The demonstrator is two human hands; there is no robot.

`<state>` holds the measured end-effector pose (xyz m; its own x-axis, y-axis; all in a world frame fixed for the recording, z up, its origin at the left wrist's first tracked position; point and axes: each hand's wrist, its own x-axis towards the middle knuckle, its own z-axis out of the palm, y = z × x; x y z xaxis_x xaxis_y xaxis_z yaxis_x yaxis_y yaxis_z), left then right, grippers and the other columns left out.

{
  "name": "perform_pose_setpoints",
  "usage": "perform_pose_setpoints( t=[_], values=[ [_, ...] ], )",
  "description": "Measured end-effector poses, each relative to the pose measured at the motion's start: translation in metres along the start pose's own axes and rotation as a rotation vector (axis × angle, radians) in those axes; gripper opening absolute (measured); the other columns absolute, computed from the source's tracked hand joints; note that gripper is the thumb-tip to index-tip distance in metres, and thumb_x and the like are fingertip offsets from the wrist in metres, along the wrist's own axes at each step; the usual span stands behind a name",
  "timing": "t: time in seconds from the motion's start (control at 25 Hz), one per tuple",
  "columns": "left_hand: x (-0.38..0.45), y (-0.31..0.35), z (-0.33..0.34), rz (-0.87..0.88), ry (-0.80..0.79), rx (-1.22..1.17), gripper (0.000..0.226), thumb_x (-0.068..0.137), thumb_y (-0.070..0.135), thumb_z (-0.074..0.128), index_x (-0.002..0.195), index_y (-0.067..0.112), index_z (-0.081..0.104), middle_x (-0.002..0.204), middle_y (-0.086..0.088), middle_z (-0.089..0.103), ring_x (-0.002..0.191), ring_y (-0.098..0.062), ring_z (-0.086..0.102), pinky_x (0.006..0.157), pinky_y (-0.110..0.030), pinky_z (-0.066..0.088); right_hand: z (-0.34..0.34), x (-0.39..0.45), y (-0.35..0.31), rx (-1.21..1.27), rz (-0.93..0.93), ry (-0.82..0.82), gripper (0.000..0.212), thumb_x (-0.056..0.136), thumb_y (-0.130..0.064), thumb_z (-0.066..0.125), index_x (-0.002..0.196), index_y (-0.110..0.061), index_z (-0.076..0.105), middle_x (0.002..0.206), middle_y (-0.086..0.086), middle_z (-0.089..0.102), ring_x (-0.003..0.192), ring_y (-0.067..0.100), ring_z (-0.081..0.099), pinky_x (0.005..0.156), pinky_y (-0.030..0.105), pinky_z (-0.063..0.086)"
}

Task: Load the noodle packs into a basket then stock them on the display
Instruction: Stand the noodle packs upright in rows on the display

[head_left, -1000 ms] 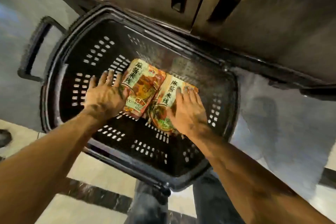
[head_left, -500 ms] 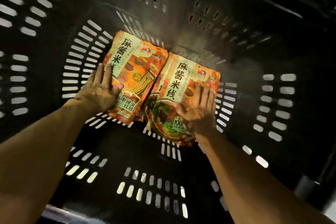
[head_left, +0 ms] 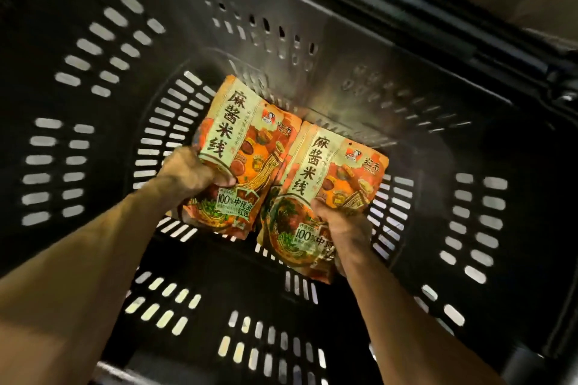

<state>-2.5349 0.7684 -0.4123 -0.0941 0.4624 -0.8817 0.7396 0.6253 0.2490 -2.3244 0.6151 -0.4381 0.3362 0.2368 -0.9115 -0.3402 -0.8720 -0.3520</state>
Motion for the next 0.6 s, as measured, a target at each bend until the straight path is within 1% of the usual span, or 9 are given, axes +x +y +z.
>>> perform_pose_setpoints(
  t=[0.08, 0.16, 0.2, 0.28, 0.32, 0.36, 0.4, 0.48, 0.6],
  values=[
    [-0.008, 0.002, 0.002, -0.010, -0.043, -0.074, 0.054, 0.072, 0.007, 0.084, 0.119, 0.019, 0.061, 0.110, 0.005, 0.066, 0.113, -0.017, 0.057, 0.111, -0.035, 0.039, 0.004, 0.001, 0.000, 0.070, -0.014, 0.079, 0.033, 0.079, -0.023, 0.084, 0.108, -0.022, 0.068, 0.112, -0.001, 0.074, 0.098, 0.014, 0.070, 0.075, 0.018, 0.051],
    [-0.016, 0.003, 0.000, -0.012, -0.034, -0.104, 0.065, 0.068, 0.006, 0.085, 0.128, 0.014, 0.059, 0.120, 0.001, 0.069, 0.122, -0.022, 0.058, 0.114, -0.041, 0.039, 0.005, -0.006, 0.000, 0.132, -0.010, 0.037, 0.065, 0.069, -0.022, 0.091, 0.127, -0.011, 0.062, 0.122, 0.007, 0.071, 0.106, 0.020, 0.069, 0.082, 0.024, 0.055],
    [-0.020, 0.000, -0.002, 0.003, -0.034, -0.125, 0.069, 0.066, 0.007, 0.086, 0.129, 0.015, 0.059, 0.119, 0.000, 0.070, 0.122, -0.022, 0.059, 0.113, -0.042, 0.041, 0.003, -0.014, -0.003, 0.126, -0.013, 0.016, 0.073, 0.068, -0.023, 0.091, 0.130, -0.006, 0.058, 0.126, 0.012, 0.067, 0.111, 0.025, 0.067, 0.086, 0.030, 0.056],
    [-0.029, -0.001, -0.007, 0.021, 0.000, -0.165, 0.061, 0.073, 0.004, 0.083, 0.127, 0.014, 0.059, 0.110, 0.007, 0.068, 0.114, -0.016, 0.058, 0.109, -0.039, 0.043, -0.001, -0.024, -0.009, 0.077, -0.063, 0.014, 0.038, 0.076, -0.016, 0.087, 0.105, -0.004, 0.065, 0.102, 0.007, 0.070, 0.097, 0.024, 0.070, 0.092, 0.043, 0.058],
    [-0.044, 0.000, -0.013, 0.030, 0.043, -0.175, 0.056, 0.076, 0.003, 0.082, 0.125, 0.016, 0.058, 0.104, 0.010, 0.067, 0.109, -0.016, 0.058, 0.107, -0.040, 0.043, -0.007, -0.039, -0.018, 0.073, -0.103, -0.001, 0.020, 0.078, -0.010, 0.084, 0.087, -0.009, 0.066, 0.084, 0.003, 0.072, 0.087, 0.021, 0.073, 0.086, 0.038, 0.061],
    [-0.056, -0.001, -0.017, 0.042, 0.071, -0.195, 0.054, 0.075, 0.004, 0.083, 0.122, 0.017, 0.058, 0.103, 0.009, 0.067, 0.110, -0.017, 0.059, 0.106, -0.041, 0.044, -0.012, -0.050, -0.023, 0.067, -0.145, -0.007, 0.020, 0.079, -0.005, 0.083, 0.087, -0.016, 0.068, 0.081, -0.001, 0.075, 0.086, 0.018, 0.075, 0.076, 0.030, 0.062],
    [-0.077, 0.004, -0.027, 0.051, 0.102, -0.207, 0.055, 0.072, 0.005, 0.084, 0.120, 0.018, 0.059, 0.106, 0.006, 0.070, 0.113, -0.019, 0.061, 0.106, -0.043, 0.046, -0.018, -0.070, -0.035, 0.062, -0.183, -0.034, 0.024, 0.080, -0.004, 0.082, 0.093, -0.021, 0.070, 0.085, -0.006, 0.078, 0.086, 0.012, 0.076, 0.071, 0.026, 0.061],
    [-0.097, 0.004, -0.036, 0.063, 0.091, -0.257, 0.059, 0.069, 0.003, 0.086, 0.120, 0.017, 0.061, 0.109, 0.002, 0.073, 0.111, -0.021, 0.065, 0.106, -0.043, 0.046, -0.028, -0.094, -0.044, 0.038, -0.218, -0.077, 0.028, 0.081, -0.008, 0.083, 0.099, -0.026, 0.071, 0.089, -0.012, 0.079, 0.079, 0.005, 0.076, 0.069, 0.028, 0.057],
    [-0.163, 0.015, -0.066, 0.140, 0.097, -0.298, 0.052, 0.066, -0.001, 0.087, 0.110, 0.018, 0.066, 0.098, 0.003, 0.076, 0.092, -0.012, 0.068, 0.098, -0.037, 0.049, -0.053, -0.157, -0.076, 0.003, -0.248, -0.168, 0.031, 0.078, -0.008, 0.084, 0.100, -0.025, 0.070, 0.089, -0.011, 0.079, 0.077, 0.006, 0.076, 0.074, 0.033, 0.060]
  ],
)
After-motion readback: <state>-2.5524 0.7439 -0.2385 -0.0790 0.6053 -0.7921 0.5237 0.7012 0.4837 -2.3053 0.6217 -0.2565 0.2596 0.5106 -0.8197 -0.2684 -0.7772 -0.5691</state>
